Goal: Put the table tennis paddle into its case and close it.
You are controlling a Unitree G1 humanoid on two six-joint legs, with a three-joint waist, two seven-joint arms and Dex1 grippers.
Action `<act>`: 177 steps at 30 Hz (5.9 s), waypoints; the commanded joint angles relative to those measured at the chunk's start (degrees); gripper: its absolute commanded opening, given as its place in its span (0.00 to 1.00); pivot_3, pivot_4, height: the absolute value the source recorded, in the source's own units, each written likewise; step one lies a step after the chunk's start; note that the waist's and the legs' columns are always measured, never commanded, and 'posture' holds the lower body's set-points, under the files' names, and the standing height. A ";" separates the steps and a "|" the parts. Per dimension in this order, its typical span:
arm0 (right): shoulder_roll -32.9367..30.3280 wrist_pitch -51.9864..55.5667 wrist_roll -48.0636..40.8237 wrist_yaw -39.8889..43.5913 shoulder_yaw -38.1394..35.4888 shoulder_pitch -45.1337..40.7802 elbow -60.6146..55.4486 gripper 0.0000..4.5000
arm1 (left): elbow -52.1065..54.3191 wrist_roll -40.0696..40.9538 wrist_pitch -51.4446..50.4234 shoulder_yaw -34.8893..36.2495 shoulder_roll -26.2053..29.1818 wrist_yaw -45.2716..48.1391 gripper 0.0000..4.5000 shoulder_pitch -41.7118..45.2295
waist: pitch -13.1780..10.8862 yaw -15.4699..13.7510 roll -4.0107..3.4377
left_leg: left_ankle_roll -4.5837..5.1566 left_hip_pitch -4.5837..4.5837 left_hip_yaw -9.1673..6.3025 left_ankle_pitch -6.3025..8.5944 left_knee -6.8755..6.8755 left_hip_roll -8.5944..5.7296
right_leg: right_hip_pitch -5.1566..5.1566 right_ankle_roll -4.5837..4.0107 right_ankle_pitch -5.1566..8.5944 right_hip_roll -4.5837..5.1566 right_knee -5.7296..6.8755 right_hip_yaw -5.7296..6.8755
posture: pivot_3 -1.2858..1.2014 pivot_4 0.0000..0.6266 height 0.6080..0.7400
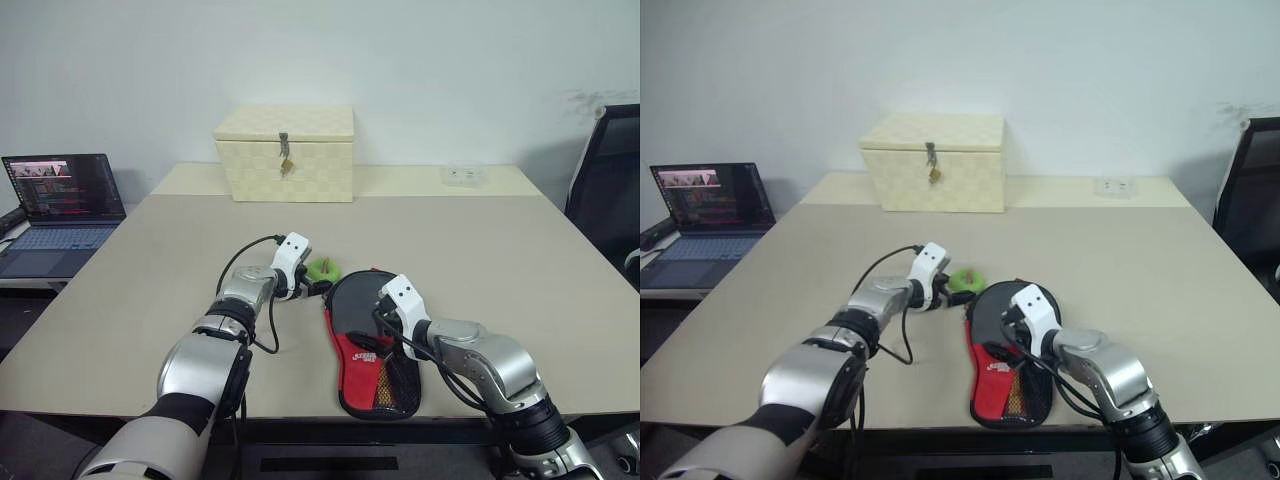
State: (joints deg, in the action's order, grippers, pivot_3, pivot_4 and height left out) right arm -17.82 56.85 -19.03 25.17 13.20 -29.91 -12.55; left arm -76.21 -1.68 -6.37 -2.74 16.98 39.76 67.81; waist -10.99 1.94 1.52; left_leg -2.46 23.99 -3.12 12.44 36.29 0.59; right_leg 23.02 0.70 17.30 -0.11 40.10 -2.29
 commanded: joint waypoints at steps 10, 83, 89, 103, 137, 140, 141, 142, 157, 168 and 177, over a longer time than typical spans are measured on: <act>1.19 -2.17 2.88 -0.81 0.96 -2.72 2.80 1.00 | -0.27 -1.25 0.25 3.18 -0.63 -2.41 0.03 0.44 | 0.00 0.03 0.00 | 0.00 0.00 0.01 0.00 0.07 -0.01 | 0.01 0.00 0.00 0.00 0.09 -0.01 | 0.52 0.24 1.00; -5.48 8.08 5.25 0.19 13.01 18.17 -15.02 1.00 | -3.60 -46.73 26.81 -32.93 -21.72 -40.03 0.01 16.76 | 0.22 -0.17 0.32 | -0.06 -0.31 -0.26 0.07 0.50 -0.06 | -0.72 0.35 0.13 -0.25 -0.14 0.06 | 0.52 0.24 1.00; -5.31 8.15 5.10 0.14 12.60 17.72 -14.85 1.00 | -3.42 -47.36 32.23 -34.49 -24.39 -38.58 0.01 15.89 | 0.23 -0.16 0.31 | -0.06 -0.33 -0.25 0.07 0.51 -0.06 | -0.74 0.36 0.13 -0.26 -0.13 0.05 | 0.52 0.24 1.00; -5.21 7.26 5.23 1.17 12.41 15.45 -12.83 1.00 | -3.16 -46.22 37.30 -34.06 -25.15 -35.04 0.01 12.83 | 0.30 -0.15 0.28 | -0.06 -0.38 -0.21 0.07 0.51 -0.06 | -0.75 0.37 0.12 -0.26 -0.12 0.06 | 0.52 0.24 1.00; -3.46 3.10 6.58 3.80 12.19 11.61 -5.57 1.00 | -0.66 -19.08 28.07 -9.51 -17.83 -0.98 0.61 5.08 | 0.85 1.48 0.27 | -0.05 -1.32 0.01 0.07 0.40 0.07 | -1.53 0.39 0.13 -0.38 -0.13 -0.11 | 0.52 0.24 1.00; -3.03 2.67 6.69 3.87 12.45 11.56 -5.06 1.00 | -0.51 -18.29 27.42 -9.18 -18.21 0.08 0.70 4.85 | 0.90 1.48 0.31 | -0.05 -1.45 0.01 0.07 0.39 0.08 | -1.65 0.39 0.13 -0.40 -0.13 -0.11 | 0.52 0.24 1.00; -2.94 2.61 6.71 3.90 12.51 11.52 -4.98 1.00 | -0.47 -18.00 27.26 -9.09 -18.37 0.06 0.75 4.94 | 0.91 1.48 0.33 | -0.05 -1.45 0.01 0.08 0.40 0.09 | -1.65 0.39 0.13 -0.40 -0.13 -0.12 | 0.52 0.24 1.00; -2.79 2.55 6.74 3.91 12.58 11.43 -4.82 1.00 | -0.43 -17.83 27.39 -9.15 -18.70 0.28 0.81 5.24 | 0.92 1.49 0.35 | -0.05 -1.45 0.02 0.07 0.40 0.09 | -1.65 0.39 0.13 -0.40 -0.13 -0.12 | 0.52 0.24 1.00; -0.92 3.50 6.46 3.55 11.72 10.81 -3.89 1.00 | -1.46 -19.50 27.89 -12.08 -21.42 12.43 1.00 14.67 | 1.06 2.35 0.43 | -0.05 -1.50 0.08 0.08 0.28 0.17 | -1.62 0.40 0.14 -0.53 -0.20 -0.23 | 0.52 0.24 1.00; -0.90 3.75 5.44 4.06 10.26 10.52 -4.94 1.00 | -0.49 -13.72 25.17 -5.95 -15.85 18.35 1.00 13.47 | 1.06 2.84 0.43 | -0.05 -1.51 0.10 0.08 -0.07 0.20 | -1.57 0.39 0.14 -0.54 -0.44 -0.24 | 0.52 0.24 1.00; -2.21 7.10 0.03 6.52 3.38 7.47 -11.07 1.00 | 1.33 -8.28 23.98 -0.08 -3.16 20.30 1.00 7.36 | 0.99 2.51 0.47 | -0.06 -1.07 0.03 0.07 -0.24 0.24 | -1.10 0.37 0.13 -0.55 -0.48 -0.18 | 0.52 0.24 1.00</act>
State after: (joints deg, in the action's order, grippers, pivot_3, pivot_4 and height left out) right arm -19.80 61.34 -17.26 31.21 16.95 -22.18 -23.03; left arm -77.38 -12.27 17.42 -4.36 13.80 58.67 74.85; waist -10.00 4.45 1.99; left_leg -2.52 23.05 -3.10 12.51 36.05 0.80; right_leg 22.03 1.07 17.43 -0.62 39.64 -2.45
